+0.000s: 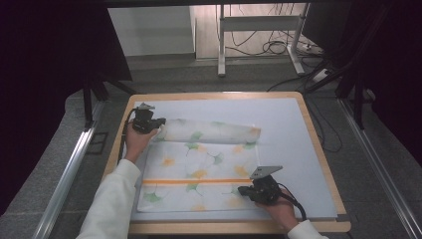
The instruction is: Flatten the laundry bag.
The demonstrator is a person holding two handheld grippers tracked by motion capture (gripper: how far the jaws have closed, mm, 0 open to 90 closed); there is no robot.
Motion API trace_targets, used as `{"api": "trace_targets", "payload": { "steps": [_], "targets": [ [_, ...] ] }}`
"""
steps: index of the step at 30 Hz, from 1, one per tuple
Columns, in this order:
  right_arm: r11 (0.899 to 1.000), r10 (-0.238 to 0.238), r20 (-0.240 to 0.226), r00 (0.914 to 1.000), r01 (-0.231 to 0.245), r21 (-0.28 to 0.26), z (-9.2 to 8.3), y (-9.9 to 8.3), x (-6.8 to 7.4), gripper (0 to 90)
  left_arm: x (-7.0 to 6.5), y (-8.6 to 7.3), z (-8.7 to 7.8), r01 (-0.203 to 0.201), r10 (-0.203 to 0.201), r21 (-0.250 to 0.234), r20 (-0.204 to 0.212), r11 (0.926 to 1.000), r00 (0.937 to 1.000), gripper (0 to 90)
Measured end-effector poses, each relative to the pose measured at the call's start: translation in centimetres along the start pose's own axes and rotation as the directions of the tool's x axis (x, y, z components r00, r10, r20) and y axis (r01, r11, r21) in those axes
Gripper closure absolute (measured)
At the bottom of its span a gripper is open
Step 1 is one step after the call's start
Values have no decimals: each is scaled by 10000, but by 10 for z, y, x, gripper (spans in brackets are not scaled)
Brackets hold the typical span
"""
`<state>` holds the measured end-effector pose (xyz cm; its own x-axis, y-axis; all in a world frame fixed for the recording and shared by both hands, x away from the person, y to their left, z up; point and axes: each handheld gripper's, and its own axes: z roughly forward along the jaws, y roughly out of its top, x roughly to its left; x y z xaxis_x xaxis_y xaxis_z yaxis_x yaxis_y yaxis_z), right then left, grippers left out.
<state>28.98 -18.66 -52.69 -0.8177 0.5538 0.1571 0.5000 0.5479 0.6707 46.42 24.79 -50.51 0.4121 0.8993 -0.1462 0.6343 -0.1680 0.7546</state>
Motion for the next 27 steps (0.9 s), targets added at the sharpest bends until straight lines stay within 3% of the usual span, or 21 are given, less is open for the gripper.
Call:
{"api": "trace_targets", "payload": {
  "steps": [7, 10, 13, 14, 16, 19, 24, 27],
  "targets": [
    [10000, 51, -27, 10000, -51, -3, 0, 0, -1, 893, 16, -2, 6, 497, -491, 75, -667, 9987, 9966, 898],
    [10000, 93, -35, 10000, -94, -31, 0, 0, -1, 893, 24, 4, 5, 924, -929, -128, -467, 9956, 9946, 892],
    [9998, 172, -54, 9998, -173, -70, 0, -1, -1, 893, 27, 15, 0, 1047, -1059, -365, -328, 9938, 9938, 817],
    [9998, 185, -59, 9998, -186, -79, 0, -1, -1, 893, 25, 18, -2, 867, -886, -425, -444, 9953, 9951, 817],
    [9998, 187, -64, 9998, -188, -83, 0, -1, -1, 893, 23, 21, -7, 561, -596, -620, -551, 9965, 9967, 699],
    [9998, 181, -76, 9998, -182, -80, 0, -1, -2, 893, 19, 21, -17, 190, -203, -616, -210, 9979, 9996, 585],
    [9999, 141, -35, 9999, -142, -72, 0, -1, -1, 893, 8, 15, -39, -275, 320, -1142, 385, 9931, 9987, 516],
    [9998, 161, -37, 9999, -162, -74, 0, -1, -1, 893, -1, 10, -55, -502, 621, -1603, 702, 9858, 9956, 507]
  ]
}}
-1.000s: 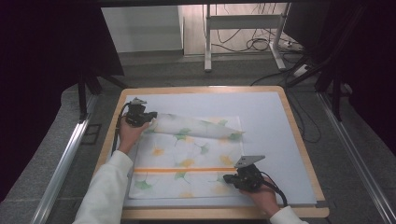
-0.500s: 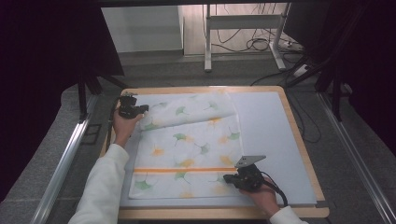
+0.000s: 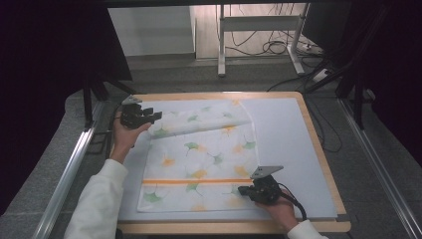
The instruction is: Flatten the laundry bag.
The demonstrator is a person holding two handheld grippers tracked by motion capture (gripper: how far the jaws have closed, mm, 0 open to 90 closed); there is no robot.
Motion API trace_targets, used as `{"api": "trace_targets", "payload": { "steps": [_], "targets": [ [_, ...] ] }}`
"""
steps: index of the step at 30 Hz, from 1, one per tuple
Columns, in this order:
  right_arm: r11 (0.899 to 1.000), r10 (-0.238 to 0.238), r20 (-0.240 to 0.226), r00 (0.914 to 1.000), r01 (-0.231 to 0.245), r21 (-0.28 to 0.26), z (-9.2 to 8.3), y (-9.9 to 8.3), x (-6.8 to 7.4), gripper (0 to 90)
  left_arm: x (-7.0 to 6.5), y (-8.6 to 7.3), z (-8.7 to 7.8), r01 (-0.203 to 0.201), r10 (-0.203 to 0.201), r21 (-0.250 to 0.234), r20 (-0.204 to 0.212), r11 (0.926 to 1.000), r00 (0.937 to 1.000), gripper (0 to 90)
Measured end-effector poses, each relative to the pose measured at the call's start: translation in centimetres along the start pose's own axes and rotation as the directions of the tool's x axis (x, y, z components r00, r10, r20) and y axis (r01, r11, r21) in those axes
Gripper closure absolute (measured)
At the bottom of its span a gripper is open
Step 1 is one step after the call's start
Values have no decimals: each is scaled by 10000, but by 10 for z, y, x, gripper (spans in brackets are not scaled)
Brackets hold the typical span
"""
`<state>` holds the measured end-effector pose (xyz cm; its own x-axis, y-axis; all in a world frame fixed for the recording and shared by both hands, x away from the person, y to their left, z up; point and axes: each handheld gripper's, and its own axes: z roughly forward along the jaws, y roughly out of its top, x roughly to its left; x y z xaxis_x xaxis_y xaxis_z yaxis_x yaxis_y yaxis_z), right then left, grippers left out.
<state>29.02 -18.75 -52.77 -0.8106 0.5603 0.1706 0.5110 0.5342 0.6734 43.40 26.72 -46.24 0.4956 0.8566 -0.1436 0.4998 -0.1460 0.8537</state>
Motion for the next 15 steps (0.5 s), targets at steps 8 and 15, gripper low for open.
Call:
{"api": "trace_targets", "payload": {
  "steps": [8, 15],
  "targets": [
    [10000, 6, -30, 10000, -6, -25, 1, 0, -1, 893, -34, -12, -14, -968, 930, 317, 1067, 9948, 9899, 803],
    [10000, -61, 20, 10000, 61, -21, 1, 0, 0, 892, -45, -30, 22, -1538, 1355, 1488, 1263, 9768, 9827, 900]
  ]
}}
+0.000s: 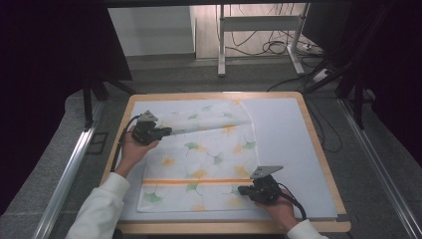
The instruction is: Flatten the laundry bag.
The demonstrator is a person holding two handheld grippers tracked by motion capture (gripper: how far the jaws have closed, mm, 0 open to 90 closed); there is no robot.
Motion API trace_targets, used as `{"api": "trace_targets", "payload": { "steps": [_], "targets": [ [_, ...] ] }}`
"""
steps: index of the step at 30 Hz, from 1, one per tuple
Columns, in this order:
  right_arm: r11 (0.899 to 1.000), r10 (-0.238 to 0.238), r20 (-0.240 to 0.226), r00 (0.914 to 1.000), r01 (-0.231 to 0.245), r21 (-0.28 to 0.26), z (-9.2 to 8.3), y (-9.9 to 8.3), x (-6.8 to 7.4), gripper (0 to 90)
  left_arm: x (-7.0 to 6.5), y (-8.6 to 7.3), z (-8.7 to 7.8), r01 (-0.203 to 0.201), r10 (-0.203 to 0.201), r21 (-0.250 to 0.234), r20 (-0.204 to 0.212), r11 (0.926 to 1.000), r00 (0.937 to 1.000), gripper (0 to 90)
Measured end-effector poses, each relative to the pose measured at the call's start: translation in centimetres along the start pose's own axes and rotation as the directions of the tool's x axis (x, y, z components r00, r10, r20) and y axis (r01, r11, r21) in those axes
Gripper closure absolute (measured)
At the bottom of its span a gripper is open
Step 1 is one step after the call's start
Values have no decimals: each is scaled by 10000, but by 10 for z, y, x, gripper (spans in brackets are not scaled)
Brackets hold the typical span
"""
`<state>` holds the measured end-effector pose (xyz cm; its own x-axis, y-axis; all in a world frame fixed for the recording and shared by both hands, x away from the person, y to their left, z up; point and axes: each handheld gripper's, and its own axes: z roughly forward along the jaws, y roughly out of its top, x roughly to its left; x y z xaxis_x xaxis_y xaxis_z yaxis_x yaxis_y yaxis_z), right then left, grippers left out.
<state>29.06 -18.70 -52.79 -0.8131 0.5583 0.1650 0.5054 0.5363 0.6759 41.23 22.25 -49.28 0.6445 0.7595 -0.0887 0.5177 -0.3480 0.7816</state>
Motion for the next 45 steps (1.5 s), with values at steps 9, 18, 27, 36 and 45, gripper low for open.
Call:
{"api": "trace_targets", "payload": {
  "steps": [9, 18, 27, 36, 45],
  "targets": [
    [10000, -54, -3, 10000, 54, 5, 0, 0, 0, 893, 7, -13, 38, 236, -214, 858, -272, 9960, 9994, 900],
    [9999, -130, 27, 9999, 130, 18, 0, 0, 0, 892, 22, -8, 55, 706, -642, 1051, -624, 9920, 9960, 899],
    [10000, -70, 31, 10000, 70, 10, 0, 0, 0, 892, 40, 5, 68, 927, -809, 1113, -1061, 9895, 9911, 899],
    [10000, -35, -12, 10000, 35, 5, 0, 1, -1, 892, 57, 15, 71, 1618, -1488, 721, -1594, 9842, 9759, 890],
    [9999, -102, 39, 9999, 102, 25, 1, 1, 0, 892, 37, 10, 50, 1138, -1067, 734, -942, 9908, 9898, 900]
  ]
}}
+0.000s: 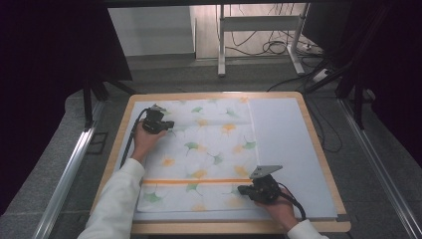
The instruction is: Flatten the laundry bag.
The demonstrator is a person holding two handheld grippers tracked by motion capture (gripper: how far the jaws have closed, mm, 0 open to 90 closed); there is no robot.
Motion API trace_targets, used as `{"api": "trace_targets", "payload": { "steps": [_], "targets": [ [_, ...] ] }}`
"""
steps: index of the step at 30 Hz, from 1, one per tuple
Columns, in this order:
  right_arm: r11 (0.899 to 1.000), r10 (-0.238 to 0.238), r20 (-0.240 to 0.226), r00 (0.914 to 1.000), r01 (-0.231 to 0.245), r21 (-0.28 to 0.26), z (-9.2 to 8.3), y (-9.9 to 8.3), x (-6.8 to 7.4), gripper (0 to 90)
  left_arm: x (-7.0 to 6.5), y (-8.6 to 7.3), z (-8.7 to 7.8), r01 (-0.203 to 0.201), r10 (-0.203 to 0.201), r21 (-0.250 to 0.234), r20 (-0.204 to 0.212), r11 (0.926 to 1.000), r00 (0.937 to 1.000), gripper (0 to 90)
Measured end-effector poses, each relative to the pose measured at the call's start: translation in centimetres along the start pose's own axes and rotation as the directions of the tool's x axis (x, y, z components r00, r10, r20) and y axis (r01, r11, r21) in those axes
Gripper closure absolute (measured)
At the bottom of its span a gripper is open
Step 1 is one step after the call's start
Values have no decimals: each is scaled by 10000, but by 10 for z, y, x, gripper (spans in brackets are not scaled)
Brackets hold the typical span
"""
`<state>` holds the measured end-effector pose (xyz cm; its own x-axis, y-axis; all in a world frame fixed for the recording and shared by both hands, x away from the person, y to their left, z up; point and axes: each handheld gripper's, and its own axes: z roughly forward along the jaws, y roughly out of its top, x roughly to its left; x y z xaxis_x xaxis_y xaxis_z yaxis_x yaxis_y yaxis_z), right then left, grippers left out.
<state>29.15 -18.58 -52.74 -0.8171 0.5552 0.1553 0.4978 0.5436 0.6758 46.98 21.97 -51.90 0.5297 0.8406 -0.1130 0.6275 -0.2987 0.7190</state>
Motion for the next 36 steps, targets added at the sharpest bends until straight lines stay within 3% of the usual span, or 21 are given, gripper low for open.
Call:
{"api": "trace_targets", "payload": {
  "steps": [3, 4, 12, 22, 24, 30, 36],
  "targets": [
    [10000, -35, 33, 10000, 35, 7, 0, 0, 0, 892, -10, -7, -16, -72, 77, -191, 249, 9998, 9997, 900],
    [10000, -67, 51, 10000, 67, 16, 0, 0, 1, 892, -17, -12, -28, -171, 179, -270, 276, 9995, 9995, 900],
    [9998, -172, 89, 9998, 172, 52, 0, 1, 2, 890, -45, -29, -61, -729, 752, -520, 437, 9960, 9962, 900],
    [9996, -266, 33, 9996, 266, 71, 0, 1, 1, 890, -77, -49, -68, -1275, 1296, -427, 493, 9909, 9903, 900],
    [9996, -283, 5, 9996, 283, 82, 0, 1, 0, 890, -79, -53, -70, -1107, 1142, -575, 621, 9922, 9915, 900],
    [9994, -341, 225, 9992, 338, 119, -2, 1, 1, 887, -88, -64, -80, -1179, 1227, -639, 780, 9910, 9894, 899],
    [9997, -233, 358, 9991, 235, -76, -9, 0, 1, 887, -108, -67, -90, -1635, 1709, -848, 898, 9829, 9812, 896]
  ]
}}
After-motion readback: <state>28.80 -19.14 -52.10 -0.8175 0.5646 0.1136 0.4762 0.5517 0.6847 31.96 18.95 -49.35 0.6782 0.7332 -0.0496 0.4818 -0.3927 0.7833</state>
